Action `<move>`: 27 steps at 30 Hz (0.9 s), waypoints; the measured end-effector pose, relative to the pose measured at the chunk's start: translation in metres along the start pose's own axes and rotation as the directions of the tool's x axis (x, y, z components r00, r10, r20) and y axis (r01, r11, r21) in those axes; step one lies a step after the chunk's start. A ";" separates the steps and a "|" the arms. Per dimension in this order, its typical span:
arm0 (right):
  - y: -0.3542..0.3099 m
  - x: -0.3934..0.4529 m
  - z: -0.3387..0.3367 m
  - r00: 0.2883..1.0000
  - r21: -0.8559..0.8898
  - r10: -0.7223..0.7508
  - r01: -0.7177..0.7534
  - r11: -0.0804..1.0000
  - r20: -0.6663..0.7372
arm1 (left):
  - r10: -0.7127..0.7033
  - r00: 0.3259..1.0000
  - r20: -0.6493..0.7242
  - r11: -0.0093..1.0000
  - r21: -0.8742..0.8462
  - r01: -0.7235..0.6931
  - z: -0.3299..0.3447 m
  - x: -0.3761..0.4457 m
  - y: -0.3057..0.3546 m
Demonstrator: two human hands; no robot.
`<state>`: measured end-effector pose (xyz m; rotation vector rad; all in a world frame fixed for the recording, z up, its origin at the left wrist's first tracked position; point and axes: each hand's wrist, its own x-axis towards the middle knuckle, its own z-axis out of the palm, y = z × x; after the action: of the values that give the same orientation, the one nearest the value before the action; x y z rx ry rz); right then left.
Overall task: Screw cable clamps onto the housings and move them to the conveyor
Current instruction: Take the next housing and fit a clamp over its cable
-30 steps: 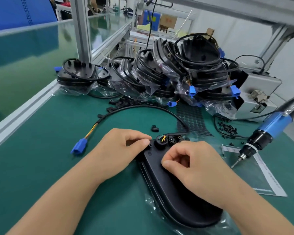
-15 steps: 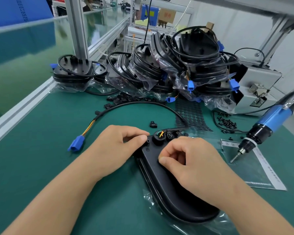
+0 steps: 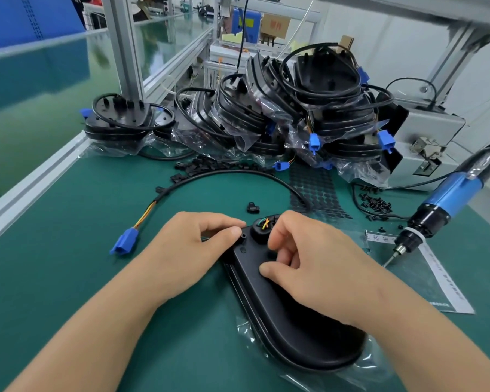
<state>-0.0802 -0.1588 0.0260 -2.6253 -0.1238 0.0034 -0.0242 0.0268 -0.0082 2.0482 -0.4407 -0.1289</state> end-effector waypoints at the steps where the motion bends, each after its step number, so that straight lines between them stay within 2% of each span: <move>1: 0.001 0.002 -0.001 1.000 0.018 0.014 -0.014 1.000 0.009 | -0.002 1.000 -0.003 1.000 0.006 0.003 0.000 0.000 0.000; 7: 0.003 0.007 -0.003 0.999 0.037 0.022 -0.020 0.999 -0.043 | -0.015 0.999 -0.043 1.000 0.008 0.015 0.000 -0.001 0.005; 9: 0.005 0.005 -0.005 0.999 0.086 0.014 -0.010 0.996 -0.044 | -0.006 0.982 -0.190 0.993 0.115 0.028 -0.006 0.002 0.003; 10: 0.006 0.004 -0.007 0.999 0.130 0.019 -0.013 0.991 -0.045 | 0.029 0.954 -0.297 0.965 0.256 0.050 -0.011 0.005 0.000; 12: 0.010 0.002 -0.012 0.997 0.260 0.044 -0.028 0.965 -0.057 | 0.091 0.883 -0.461 0.830 0.525 0.188 -0.026 0.012 -0.008; 13: 0.011 0.001 -0.014 0.996 0.338 0.060 -0.035 0.940 -0.062 | 0.053 0.869 -0.492 0.751 0.593 0.289 -0.034 0.016 -0.012; 15: 0.014 -0.001 -0.016 0.993 0.446 0.085 -0.042 0.894 -0.076 | -0.142 0.863 -0.484 0.608 0.645 0.462 -0.046 0.021 -0.020; 16: 0.015 -0.001 -0.016 0.992 0.469 0.092 -0.040 0.882 -0.089 | -0.227 0.854 -0.469 0.579 0.640 0.505 -0.049 0.023 -0.022; 18: 0.016 -0.002 -0.014 0.986 0.500 0.108 -0.031 0.866 -0.126 | -0.248 0.855 -0.455 0.633 0.593 0.498 -0.052 0.024 -0.024; 21: 0.018 -0.004 -0.014 0.971 0.547 0.148 -0.022 0.837 -0.188 | -0.133 0.827 -0.547 0.773 0.464 0.432 -0.059 0.014 -0.020; 24: 0.019 -0.005 -0.022 0.939 0.624 0.213 0.002 0.781 -0.271 | 0.067 0.723 -0.688 0.932 0.303 0.201 -0.064 -0.015 0.009; 26: 0.011 -0.002 -0.031 0.933 0.739 0.263 0.004 0.674 -0.244 | 0.199 0.667 -0.718 0.959 0.282 0.018 -0.058 -0.036 0.039; 27: 0.005 0.001 -0.037 0.946 0.802 0.275 -0.030 0.597 -0.169 | 0.275 0.665 -0.694 0.944 0.326 -0.050 -0.050 -0.046 0.054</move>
<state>-0.0775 -0.1812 0.0556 -1.6885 0.1793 -0.2066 -0.0673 0.0614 0.0592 2.1120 -0.1240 0.9083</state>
